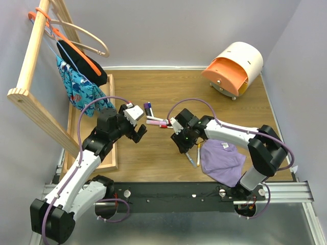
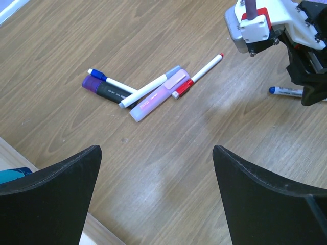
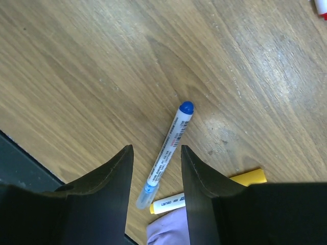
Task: Sort the stationery into containers
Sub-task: Pick up the pen from the center of the board.
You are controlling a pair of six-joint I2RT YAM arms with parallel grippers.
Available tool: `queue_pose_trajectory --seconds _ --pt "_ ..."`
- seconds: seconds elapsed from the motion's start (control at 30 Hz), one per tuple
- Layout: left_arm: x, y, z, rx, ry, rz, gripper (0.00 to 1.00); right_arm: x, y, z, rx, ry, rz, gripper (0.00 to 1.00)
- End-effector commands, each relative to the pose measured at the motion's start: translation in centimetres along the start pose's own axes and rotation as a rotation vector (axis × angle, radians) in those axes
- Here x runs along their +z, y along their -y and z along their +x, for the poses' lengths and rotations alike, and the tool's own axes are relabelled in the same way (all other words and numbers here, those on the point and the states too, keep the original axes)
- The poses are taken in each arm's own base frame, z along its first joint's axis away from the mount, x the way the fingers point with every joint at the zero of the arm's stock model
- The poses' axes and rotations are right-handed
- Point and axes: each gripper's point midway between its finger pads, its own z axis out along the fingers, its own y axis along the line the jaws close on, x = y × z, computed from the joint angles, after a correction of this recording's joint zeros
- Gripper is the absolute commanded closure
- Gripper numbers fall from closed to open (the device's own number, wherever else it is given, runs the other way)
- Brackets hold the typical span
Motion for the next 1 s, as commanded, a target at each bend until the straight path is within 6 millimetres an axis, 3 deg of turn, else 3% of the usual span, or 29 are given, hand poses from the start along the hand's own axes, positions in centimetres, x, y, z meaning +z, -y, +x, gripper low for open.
queue_pose_trajectory --seconds 0.0,0.23,0.37,0.53,0.57,0.67,0.77,0.8,0.9,0.93,0.97 --pt "-0.2 0.1 -0.5 -0.018 0.030 0.001 0.01 0.7 0.7 -0.1 0.019 -0.011 0.045 0.50" --pt "-0.2 0.1 -0.6 -0.027 0.039 0.002 0.01 2.1 0.7 1.3 0.056 -0.056 0.038 0.54" --pt "-0.3 0.2 -0.6 -0.035 0.041 0.000 0.01 2.5 0.8 2.2 0.070 -0.080 0.047 0.64" --pt "-0.3 0.1 -0.6 -0.039 0.044 -0.004 0.01 2.8 1.2 3.2 0.076 -0.103 0.069 0.68" --pt "-0.3 0.1 -0.8 -0.049 0.050 -0.002 0.01 3.1 1.7 3.3 0.071 -0.115 0.094 0.81" --pt "-0.3 0.1 -1.2 -0.051 0.062 0.003 0.01 3.1 2.2 3.5 0.049 -0.135 0.115 1.00" --pt "-0.4 0.2 -1.8 -0.030 0.066 0.020 0.01 0.6 2.4 0.0 -0.001 -0.036 0.136 0.99" --pt "-0.4 0.5 -1.6 -0.014 0.057 0.035 0.01 -0.8 2.4 -2.0 -0.012 0.026 0.139 0.99" --pt "-0.3 0.6 -1.9 0.047 0.063 0.052 0.01 -5.5 2.4 -6.3 -0.016 0.196 0.104 1.00" --pt "-0.1 0.5 -2.0 0.056 0.058 0.058 0.01 -8.3 2.4 -8.9 -0.044 0.289 0.103 0.99" --pt "0.1 0.6 -2.1 0.070 0.058 0.067 0.01 -9.8 2.5 -10.2 -0.060 0.334 0.102 1.00"
